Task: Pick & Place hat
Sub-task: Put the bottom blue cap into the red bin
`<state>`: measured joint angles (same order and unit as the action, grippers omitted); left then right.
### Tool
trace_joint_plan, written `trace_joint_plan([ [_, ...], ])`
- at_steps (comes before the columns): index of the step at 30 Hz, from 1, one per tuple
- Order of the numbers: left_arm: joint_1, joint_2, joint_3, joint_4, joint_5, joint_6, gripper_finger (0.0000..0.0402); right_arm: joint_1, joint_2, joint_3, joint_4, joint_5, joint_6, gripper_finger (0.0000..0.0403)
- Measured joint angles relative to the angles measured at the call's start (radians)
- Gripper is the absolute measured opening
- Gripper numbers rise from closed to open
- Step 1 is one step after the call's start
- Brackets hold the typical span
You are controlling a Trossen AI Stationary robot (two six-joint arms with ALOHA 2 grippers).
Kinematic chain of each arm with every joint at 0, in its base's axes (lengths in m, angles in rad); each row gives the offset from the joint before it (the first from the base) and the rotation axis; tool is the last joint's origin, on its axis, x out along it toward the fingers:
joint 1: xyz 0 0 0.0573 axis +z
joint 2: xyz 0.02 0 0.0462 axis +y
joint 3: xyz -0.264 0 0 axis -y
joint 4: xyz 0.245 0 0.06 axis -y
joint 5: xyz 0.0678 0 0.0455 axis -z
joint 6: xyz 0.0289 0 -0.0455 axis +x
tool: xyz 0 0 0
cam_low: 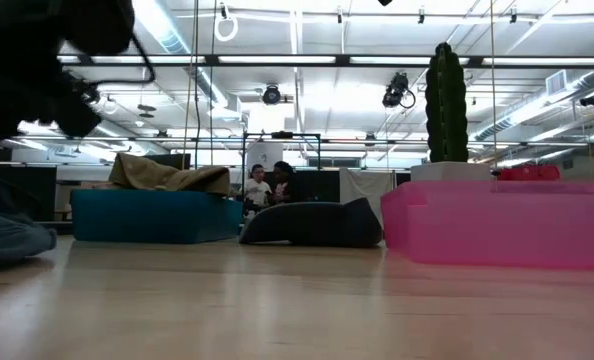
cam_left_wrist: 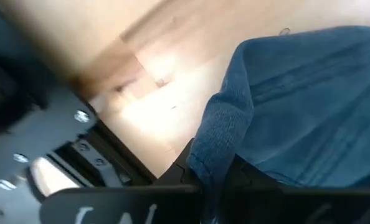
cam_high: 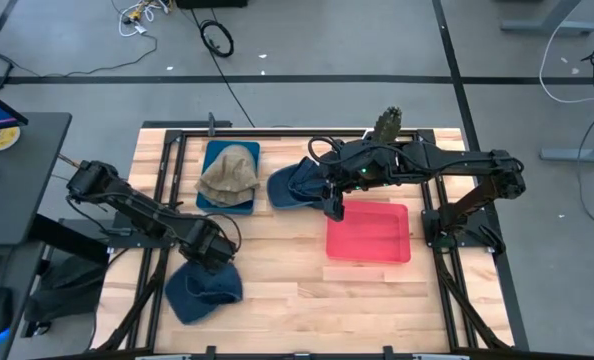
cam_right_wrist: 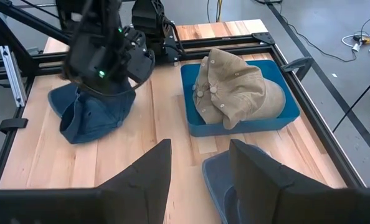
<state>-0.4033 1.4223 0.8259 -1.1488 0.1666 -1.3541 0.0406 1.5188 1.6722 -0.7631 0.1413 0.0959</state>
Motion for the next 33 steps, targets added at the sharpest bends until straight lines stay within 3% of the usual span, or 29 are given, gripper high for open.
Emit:
trace_joint_plan([
  [9, 0.0, -0.02, 0.359, -0.292, -0.297, 0.062, 0.0011, -0.001, 0.0, 0.0, -0.018, 0.0, -0.001, 0.0164],
  [15, -0.005, -0.035, 0.596, -0.372, -0.521, 0.133, 0.0011, -0.001, 0.0, 0.0, -0.03, 0.0, -0.001, 0.0164],
  [21, -0.023, -0.037, 0.769, -0.355, -0.669, 0.329, 0.0011, -0.001, -0.009, 0.0, -0.073, 0.0, 0.016, 0.0164],
  [25, -0.058, -0.037, 0.845, -0.3, -0.825, 0.501, 0.0011, -0.001, -0.02, 0.0, -0.094, 0.0, 0.034, 0.0164],
  [29, -0.087, -0.037, 0.894, -0.208, -0.995, 0.668, 0.0011, -0.001, -0.03, 0.0, -0.119, -0.002, 0.06, 0.0164],
  [33, -0.103, -0.037, 0.902, -0.062, -1.091, 0.888, 0.0011, -0.006, -0.045, 0.0, -0.172, -0.04, 0.081, 0.0164],
])
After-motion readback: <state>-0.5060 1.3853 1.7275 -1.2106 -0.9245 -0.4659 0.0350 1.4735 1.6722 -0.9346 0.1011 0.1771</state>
